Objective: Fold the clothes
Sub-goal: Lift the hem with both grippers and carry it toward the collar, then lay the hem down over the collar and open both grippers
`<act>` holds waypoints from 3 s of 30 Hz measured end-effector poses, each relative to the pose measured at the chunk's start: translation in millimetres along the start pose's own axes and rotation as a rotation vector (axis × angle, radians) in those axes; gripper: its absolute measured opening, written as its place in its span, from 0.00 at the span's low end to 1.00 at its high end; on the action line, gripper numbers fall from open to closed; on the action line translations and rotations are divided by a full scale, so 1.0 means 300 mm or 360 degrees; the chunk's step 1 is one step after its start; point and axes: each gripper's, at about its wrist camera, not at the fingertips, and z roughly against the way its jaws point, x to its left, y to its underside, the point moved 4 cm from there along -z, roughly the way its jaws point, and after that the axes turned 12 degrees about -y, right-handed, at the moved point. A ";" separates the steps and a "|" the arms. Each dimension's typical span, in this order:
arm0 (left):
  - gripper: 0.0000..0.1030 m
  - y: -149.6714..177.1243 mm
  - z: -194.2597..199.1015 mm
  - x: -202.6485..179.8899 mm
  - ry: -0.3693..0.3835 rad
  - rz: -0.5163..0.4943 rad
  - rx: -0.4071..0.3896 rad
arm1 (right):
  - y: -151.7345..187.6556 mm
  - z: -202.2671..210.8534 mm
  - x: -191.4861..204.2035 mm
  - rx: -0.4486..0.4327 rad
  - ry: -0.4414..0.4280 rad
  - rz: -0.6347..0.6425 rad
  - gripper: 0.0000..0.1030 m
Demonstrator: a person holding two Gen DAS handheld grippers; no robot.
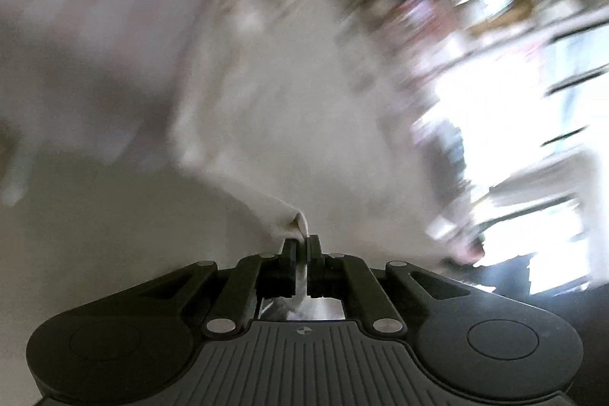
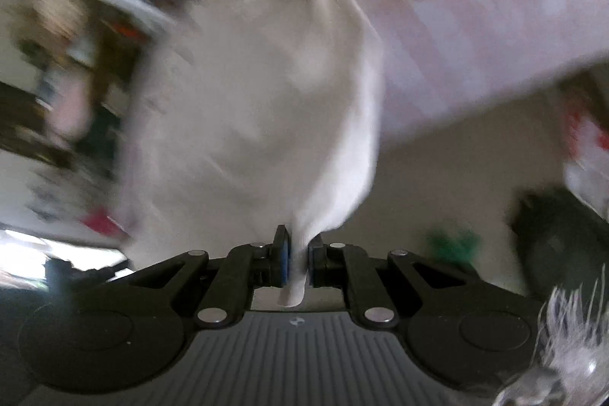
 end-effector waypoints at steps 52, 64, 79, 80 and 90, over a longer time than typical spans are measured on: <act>0.00 -1.160 -0.705 0.200 -0.0521 0.0948 -0.0797 | -1.289 -0.760 -0.373 -0.0763 -0.0122 -0.0793 0.08; 0.46 -1.172 -0.673 0.032 -0.0612 0.0476 -0.0700 | -1.306 -0.742 -0.177 -0.0574 0.0182 -0.0088 0.57; 0.36 -0.957 -1.084 -0.434 -0.1040 -0.0822 -0.0300 | -1.060 -1.089 0.041 0.0012 0.0665 0.1150 0.52; 0.36 -0.955 -1.098 -0.442 -0.1050 -0.0846 -0.0296 | -1.054 -1.094 0.037 0.0011 0.0676 0.1163 0.52; 0.41 -1.037 -1.199 -0.513 -0.1293 -0.0979 -0.0373 | -1.061 -1.108 0.048 0.0064 0.0680 0.1172 0.53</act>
